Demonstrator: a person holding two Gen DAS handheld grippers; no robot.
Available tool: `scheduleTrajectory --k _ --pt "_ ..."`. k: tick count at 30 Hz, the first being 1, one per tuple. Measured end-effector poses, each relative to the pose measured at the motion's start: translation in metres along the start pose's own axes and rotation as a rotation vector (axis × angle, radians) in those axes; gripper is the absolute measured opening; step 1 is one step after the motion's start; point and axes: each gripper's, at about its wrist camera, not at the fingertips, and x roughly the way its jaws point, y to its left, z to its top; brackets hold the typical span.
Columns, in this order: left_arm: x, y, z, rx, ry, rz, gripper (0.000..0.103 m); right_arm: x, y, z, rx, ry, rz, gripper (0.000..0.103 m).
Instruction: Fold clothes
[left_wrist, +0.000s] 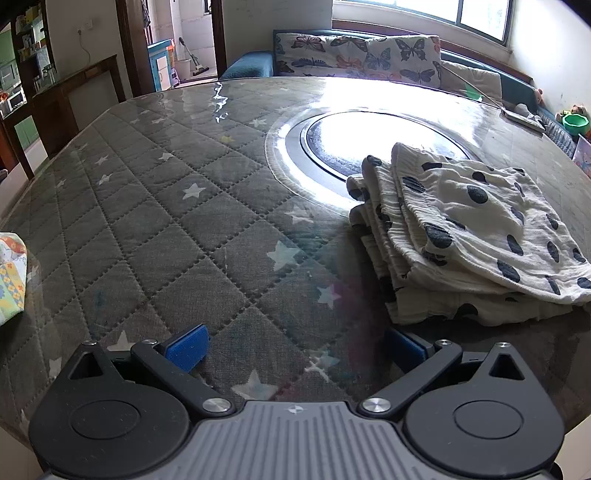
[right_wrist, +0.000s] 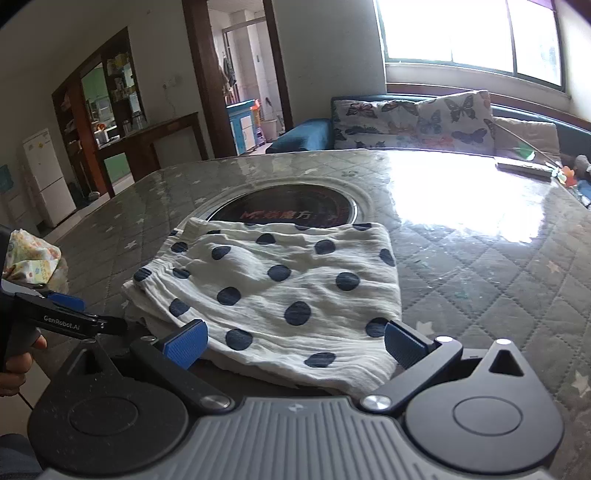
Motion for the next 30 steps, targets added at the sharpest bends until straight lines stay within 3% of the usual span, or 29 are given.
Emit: scheduleTrajectory --k 30 --pt "0.001 0.004 0.003 -0.016 0.003 0.016 0.103 -0.017 -0.033 -0.019 0.118 -0.004 -0.122 0.103"
